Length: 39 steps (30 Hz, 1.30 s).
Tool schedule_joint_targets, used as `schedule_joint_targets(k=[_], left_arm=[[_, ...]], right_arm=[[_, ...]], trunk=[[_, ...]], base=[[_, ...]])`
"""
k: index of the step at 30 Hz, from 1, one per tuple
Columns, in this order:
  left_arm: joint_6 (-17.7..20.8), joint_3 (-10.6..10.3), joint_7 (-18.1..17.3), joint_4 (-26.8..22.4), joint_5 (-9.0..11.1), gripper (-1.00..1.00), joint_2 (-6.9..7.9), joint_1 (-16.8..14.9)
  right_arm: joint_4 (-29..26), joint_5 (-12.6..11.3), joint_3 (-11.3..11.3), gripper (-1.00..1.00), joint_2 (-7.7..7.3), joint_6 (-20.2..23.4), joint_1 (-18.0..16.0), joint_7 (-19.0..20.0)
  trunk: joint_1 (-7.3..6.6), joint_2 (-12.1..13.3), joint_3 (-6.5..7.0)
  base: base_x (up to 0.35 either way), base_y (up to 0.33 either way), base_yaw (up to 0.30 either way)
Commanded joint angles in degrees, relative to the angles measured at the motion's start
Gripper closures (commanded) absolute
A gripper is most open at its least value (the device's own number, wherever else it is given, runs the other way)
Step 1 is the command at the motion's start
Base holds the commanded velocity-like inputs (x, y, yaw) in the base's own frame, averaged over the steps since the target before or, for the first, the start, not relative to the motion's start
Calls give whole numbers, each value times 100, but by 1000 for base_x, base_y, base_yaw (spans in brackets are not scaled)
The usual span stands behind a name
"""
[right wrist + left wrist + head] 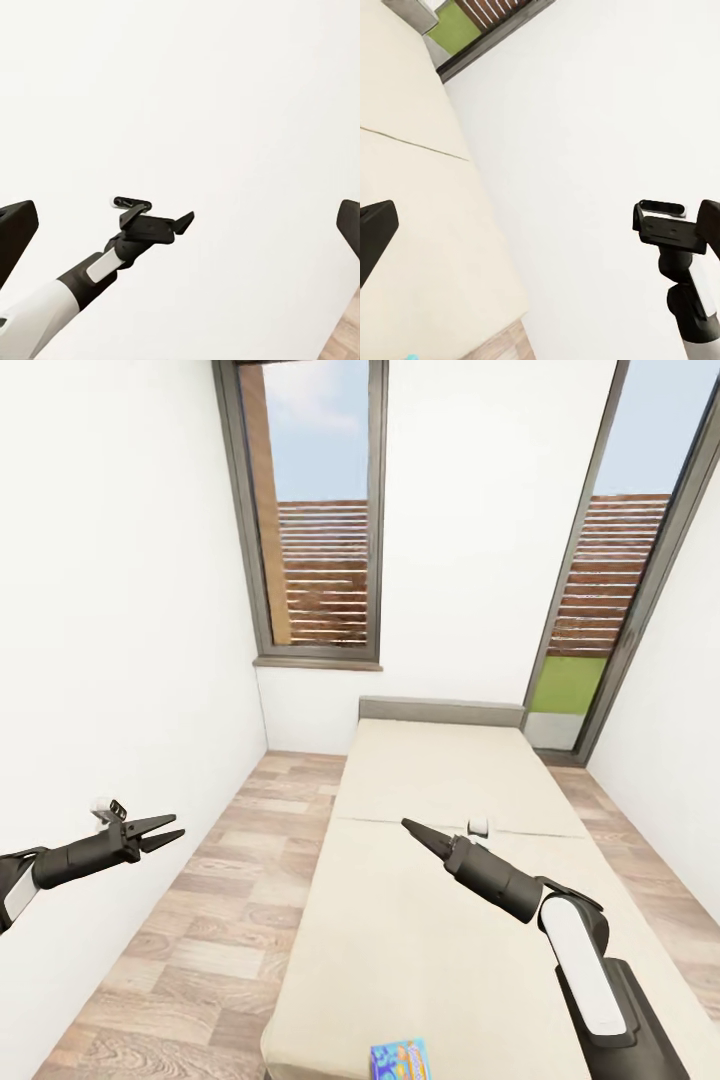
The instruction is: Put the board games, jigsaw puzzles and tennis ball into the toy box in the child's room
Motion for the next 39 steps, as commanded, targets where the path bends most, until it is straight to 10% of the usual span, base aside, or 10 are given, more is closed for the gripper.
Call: schedule_joint_targets(k=[1, 39], left_arm=[[60, 3, -22, 0, -6, -100, 0, -5], [59, 11, -22, 0, 2, -100, 3, -5]], right_arm=[[-2, -11, -7, -100, -2, 37, -6, 8], [2, -16, -10, -100, -23, 31, -6, 24]], trunk=[[5, -13, -13], [5, -13, -13]], base=[[105, -1, 2], [-1, 21, 0]])
